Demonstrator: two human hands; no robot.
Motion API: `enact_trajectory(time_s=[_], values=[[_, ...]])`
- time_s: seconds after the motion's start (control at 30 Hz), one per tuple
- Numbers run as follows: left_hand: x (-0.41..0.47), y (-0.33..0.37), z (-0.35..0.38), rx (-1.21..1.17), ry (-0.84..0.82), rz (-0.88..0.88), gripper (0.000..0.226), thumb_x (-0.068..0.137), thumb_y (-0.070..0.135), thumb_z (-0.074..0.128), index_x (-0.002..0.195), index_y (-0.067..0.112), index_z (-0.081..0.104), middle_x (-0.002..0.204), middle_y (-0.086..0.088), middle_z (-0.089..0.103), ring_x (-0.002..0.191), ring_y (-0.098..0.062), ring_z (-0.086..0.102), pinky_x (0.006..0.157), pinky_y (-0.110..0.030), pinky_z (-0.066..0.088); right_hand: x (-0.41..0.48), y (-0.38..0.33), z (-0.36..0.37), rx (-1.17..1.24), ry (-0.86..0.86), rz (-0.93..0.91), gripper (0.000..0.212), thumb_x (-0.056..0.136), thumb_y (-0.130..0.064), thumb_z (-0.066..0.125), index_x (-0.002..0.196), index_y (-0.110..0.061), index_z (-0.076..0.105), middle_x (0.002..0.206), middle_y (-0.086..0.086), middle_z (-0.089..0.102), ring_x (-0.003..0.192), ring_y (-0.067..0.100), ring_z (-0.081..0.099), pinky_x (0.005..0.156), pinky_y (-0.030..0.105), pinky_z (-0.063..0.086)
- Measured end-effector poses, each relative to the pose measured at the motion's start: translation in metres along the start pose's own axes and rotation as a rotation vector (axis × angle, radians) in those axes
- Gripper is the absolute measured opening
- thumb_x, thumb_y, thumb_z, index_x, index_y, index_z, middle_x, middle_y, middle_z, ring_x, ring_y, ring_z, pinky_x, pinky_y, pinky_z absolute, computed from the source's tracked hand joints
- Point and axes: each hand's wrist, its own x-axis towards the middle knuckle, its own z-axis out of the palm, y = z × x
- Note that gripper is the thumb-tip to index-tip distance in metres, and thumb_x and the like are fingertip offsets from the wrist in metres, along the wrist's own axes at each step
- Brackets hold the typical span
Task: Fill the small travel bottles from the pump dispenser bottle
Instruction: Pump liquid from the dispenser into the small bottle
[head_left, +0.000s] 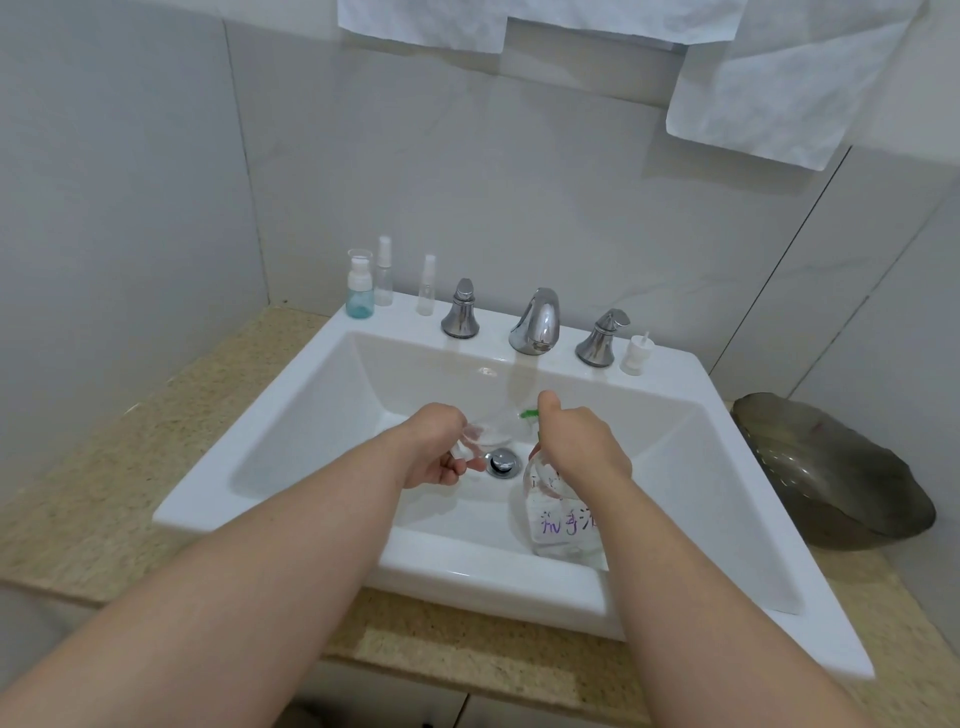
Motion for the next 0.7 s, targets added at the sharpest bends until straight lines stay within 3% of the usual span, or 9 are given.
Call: enact_trajectory(time_s=[0.1, 0.37, 0.7], values=[[-0.0004, 0.0007, 0.0001, 0.008, 0.001, 0.003, 0.026, 0.100, 0.009, 0.032, 0.103, 0.008, 0.059, 0.092, -0.023, 0.071, 0.048, -0.017, 0.042, 0.051, -0.025, 0.037, -0.0010, -0.0004, 0.0002, -0.011, 0.011, 0.001, 0.056, 0.092, -0.052, 0.024, 0.089, -0.010, 0.062, 0.095, 0.007, 0.065, 0.087, 0.025, 0.059, 0.071, 0.034, 0.042], [0.0015, 0.0008, -0.0004, -0.011, -0.001, 0.010, 0.025, 0.101, 0.010, 0.034, 0.106, 0.010, 0.059, 0.089, -0.023, 0.073, 0.048, -0.017, 0.042, 0.050, -0.024, 0.039, -0.0058, 0.0010, -0.0005, -0.056, 0.031, 0.016, 0.084, 0.094, -0.075, 0.011, 0.108, -0.013, 0.066, 0.109, 0.006, 0.065, 0.103, 0.029, 0.059, 0.084, 0.040, 0.045], [0.0026, -0.0004, -0.0018, -0.012, 0.000, 0.012, 0.027, 0.100, 0.010, 0.033, 0.108, 0.010, 0.058, 0.082, -0.021, 0.074, 0.047, -0.018, 0.042, 0.051, -0.025, 0.039, -0.0030, -0.0001, 0.0005, -0.004, 0.026, 0.013, 0.060, 0.094, -0.054, 0.021, 0.092, -0.009, 0.062, 0.093, 0.006, 0.063, 0.083, 0.023, 0.057, 0.070, 0.035, 0.042]])
